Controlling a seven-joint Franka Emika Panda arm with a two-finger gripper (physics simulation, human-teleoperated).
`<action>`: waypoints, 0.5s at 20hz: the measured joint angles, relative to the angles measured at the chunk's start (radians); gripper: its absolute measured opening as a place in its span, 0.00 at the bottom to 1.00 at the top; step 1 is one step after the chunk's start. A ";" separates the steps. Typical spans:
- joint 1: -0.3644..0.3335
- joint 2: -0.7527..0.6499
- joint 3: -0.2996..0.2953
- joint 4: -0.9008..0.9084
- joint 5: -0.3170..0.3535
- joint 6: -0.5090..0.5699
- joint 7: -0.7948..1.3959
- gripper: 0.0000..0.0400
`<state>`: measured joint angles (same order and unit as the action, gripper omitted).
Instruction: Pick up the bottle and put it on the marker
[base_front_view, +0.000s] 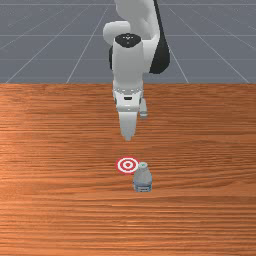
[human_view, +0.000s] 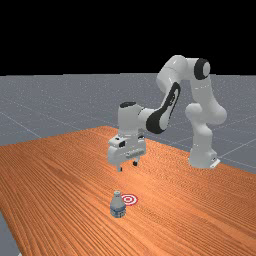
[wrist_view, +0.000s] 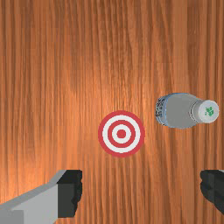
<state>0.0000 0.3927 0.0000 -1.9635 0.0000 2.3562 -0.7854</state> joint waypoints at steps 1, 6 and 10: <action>0.000 0.000 0.000 0.000 0.000 0.000 0.000 0.62; 0.013 -0.129 -0.028 -0.115 0.001 -0.094 0.216 0.58; -0.005 -0.402 -0.067 -0.195 0.029 -0.249 0.944 0.08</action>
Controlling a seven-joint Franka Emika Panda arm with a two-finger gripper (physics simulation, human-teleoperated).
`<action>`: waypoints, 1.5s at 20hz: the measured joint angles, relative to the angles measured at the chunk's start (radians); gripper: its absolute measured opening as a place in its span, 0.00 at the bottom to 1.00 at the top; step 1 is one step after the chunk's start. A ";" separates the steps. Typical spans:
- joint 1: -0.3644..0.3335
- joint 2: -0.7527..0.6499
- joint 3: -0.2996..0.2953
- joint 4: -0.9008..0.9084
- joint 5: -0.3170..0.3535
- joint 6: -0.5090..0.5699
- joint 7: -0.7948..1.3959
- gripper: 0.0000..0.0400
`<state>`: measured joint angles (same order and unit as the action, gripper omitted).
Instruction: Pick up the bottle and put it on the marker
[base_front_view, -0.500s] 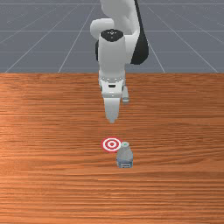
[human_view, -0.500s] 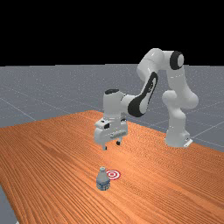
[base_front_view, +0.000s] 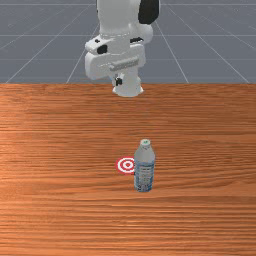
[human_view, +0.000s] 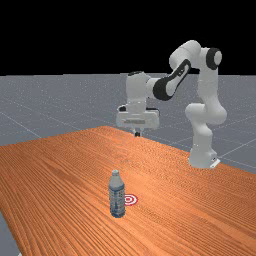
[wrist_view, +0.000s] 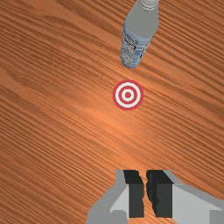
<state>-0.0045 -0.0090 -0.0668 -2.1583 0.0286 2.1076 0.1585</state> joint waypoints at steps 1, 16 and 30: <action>-0.003 -0.012 0.001 -0.005 0.010 -0.004 0.192 0.05; 0.072 0.448 0.070 0.543 0.018 0.005 0.599 1.00; 0.073 0.657 0.060 0.620 0.001 0.103 0.598 0.60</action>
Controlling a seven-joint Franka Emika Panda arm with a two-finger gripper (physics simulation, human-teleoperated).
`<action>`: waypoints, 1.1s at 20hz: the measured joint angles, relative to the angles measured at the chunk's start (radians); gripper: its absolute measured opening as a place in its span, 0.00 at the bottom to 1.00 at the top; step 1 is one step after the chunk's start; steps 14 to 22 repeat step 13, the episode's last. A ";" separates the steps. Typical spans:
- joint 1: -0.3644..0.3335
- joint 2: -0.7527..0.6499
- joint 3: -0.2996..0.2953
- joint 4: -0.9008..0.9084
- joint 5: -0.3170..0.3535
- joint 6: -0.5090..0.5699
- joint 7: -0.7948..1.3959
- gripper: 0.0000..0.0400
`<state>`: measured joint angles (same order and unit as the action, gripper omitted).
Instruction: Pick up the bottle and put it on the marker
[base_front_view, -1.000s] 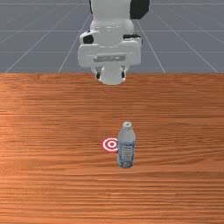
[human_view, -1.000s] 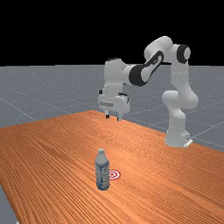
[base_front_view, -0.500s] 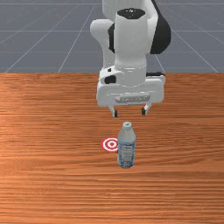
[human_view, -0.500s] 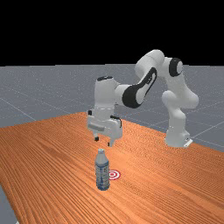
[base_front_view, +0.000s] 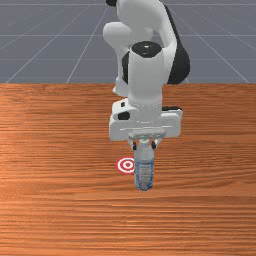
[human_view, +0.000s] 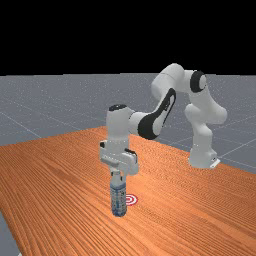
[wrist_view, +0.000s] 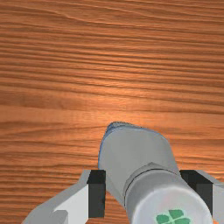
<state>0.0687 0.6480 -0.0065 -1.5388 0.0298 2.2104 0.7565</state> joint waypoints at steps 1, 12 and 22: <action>-0.001 -0.023 0.000 -0.020 0.001 -0.005 0.001 0.60; -0.024 -0.267 -0.020 -0.349 0.006 0.066 -0.003 0.60; -0.026 -0.268 -0.022 -0.353 0.005 0.068 -0.005 0.77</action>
